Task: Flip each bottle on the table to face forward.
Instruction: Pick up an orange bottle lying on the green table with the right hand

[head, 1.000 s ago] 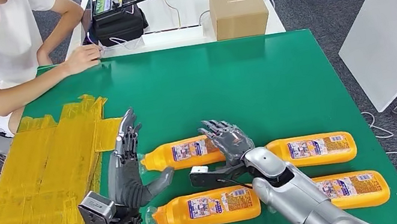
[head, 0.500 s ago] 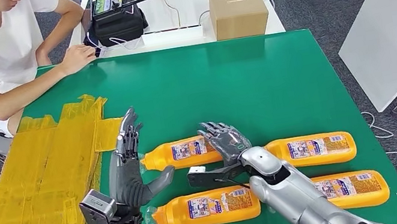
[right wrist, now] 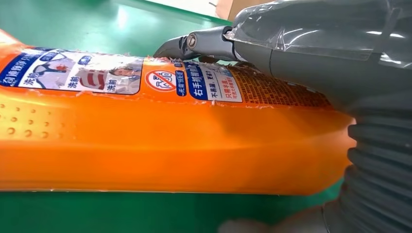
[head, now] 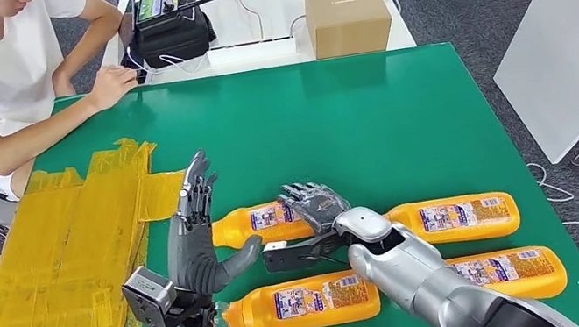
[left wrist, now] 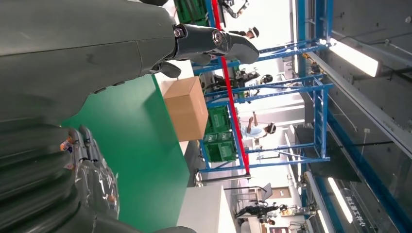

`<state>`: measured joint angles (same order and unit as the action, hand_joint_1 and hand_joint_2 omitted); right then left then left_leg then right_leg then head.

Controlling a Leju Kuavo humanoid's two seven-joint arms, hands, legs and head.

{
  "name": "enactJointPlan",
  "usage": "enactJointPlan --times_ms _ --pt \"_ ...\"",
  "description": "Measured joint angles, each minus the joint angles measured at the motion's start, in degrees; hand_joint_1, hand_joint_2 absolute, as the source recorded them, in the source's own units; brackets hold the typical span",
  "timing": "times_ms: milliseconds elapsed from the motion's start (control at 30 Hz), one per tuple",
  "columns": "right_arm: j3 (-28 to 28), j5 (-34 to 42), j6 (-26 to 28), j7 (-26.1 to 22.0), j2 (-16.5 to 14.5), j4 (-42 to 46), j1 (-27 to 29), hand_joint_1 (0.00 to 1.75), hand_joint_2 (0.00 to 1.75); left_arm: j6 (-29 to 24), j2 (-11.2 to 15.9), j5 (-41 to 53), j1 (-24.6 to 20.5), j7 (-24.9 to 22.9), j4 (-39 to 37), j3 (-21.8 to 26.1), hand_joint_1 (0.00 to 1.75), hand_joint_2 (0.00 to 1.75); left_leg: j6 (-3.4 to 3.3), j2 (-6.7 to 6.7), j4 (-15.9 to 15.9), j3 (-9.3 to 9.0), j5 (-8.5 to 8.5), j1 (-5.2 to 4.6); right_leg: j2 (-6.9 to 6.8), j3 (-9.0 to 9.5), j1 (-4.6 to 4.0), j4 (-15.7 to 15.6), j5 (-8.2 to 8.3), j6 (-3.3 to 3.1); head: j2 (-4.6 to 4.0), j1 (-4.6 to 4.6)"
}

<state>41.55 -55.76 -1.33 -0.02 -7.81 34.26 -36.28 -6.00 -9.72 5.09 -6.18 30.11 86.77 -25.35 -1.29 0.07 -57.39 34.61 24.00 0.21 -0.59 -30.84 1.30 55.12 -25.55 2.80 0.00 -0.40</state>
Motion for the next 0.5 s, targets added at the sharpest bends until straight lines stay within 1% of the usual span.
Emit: enactJointPlan --times_ms 33,67,133,200,500 --pt "0.13 0.06 -0.06 -0.01 -0.16 -0.72 -0.32 1.46 1.75 -0.02 -0.01 -0.07 -0.06 0.04 -0.15 -0.11 0.0 1.75 0.0 0.0 0.0 -0.01 0.0 0.0 0.0 0.01 0.0 0.0 0.0 0.0 0.0 0.01" --pt "0.25 0.08 -0.07 -0.01 -0.32 -1.37 -0.64 1.6 1.75 -0.07 -0.01 -0.22 -0.11 0.1 -0.29 -0.22 0.0 1.75 0.0 0.0 0.0 -0.02 0.0 0.0 0.0 0.01 0.0 0.0 0.0 0.0 0.0 0.01" --pt "0.53 0.07 0.01 -0.06 -0.63 -2.6 -1.29 1.71 1.75 -0.33 -0.04 -0.71 -0.14 0.39 -0.51 -0.46 0.0 1.75 0.0 0.0 0.0 -0.04 0.0 0.0 0.0 0.03 0.0 0.0 0.0 0.0 0.0 0.0" --pt "0.78 0.04 0.11 -0.21 -0.91 -3.65 -1.87 1.75 1.75 -0.59 -0.08 -1.15 -0.15 0.71 -0.62 -0.66 0.0 1.75 0.0 0.01 0.0 -0.06 0.0 0.0 0.01 0.06 0.0 0.0 0.0 0.0 0.0 -0.01" --pt "1.77 -0.07 0.53 0.36 -1.61 -5.94 -3.13 1.75 1.75 -0.69 -0.11 -1.5 -0.15 0.96 -0.68 -1.14 0.0 1.75 0.0 0.01 0.0 -0.11 0.0 0.0 0.01 0.08 0.0 0.0 0.0 0.0 0.0 -0.01"
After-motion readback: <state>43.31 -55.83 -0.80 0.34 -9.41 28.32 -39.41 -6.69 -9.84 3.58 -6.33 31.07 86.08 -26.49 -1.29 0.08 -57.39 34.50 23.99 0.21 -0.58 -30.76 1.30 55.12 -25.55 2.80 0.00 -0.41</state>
